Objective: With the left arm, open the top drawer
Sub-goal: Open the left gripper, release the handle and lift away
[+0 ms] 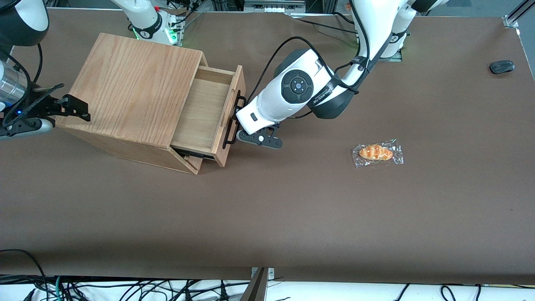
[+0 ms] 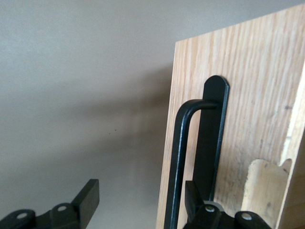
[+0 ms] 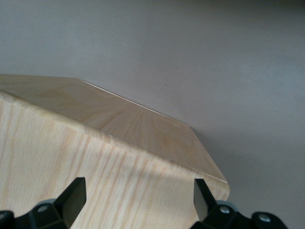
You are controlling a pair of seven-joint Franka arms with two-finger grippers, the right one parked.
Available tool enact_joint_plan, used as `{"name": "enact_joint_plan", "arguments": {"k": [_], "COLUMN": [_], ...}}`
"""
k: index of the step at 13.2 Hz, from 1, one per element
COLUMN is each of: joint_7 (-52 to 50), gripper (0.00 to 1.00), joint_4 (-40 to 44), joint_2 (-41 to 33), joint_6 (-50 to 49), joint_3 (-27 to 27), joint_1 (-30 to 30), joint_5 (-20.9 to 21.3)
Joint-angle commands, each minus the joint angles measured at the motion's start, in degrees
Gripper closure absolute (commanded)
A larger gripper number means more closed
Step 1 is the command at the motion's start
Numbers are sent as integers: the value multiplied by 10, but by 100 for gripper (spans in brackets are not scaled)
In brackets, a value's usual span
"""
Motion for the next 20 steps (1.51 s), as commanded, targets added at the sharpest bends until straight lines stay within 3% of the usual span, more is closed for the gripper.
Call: {"name": "enact_joint_plan", "arguments": {"k": [1,4,6,9,11,13,20], "joint_7": [3,3,4,12,46,99,253], "gripper": [19,14,0,0,0,0,0], "joint_4": [2,20,39,29,25,21,-23], "joint_2": [-21,-24,-25,-49,-53,-57,-74], "joint_6": [-32,-66,-104,-139,-183,-215,-223], "joint_3": [1,1,2,8,9,9,9], "joint_1": [21,39,63,104,133,177,298], "joint_5": [-23,-34,-35,-27,18,29,87]}}
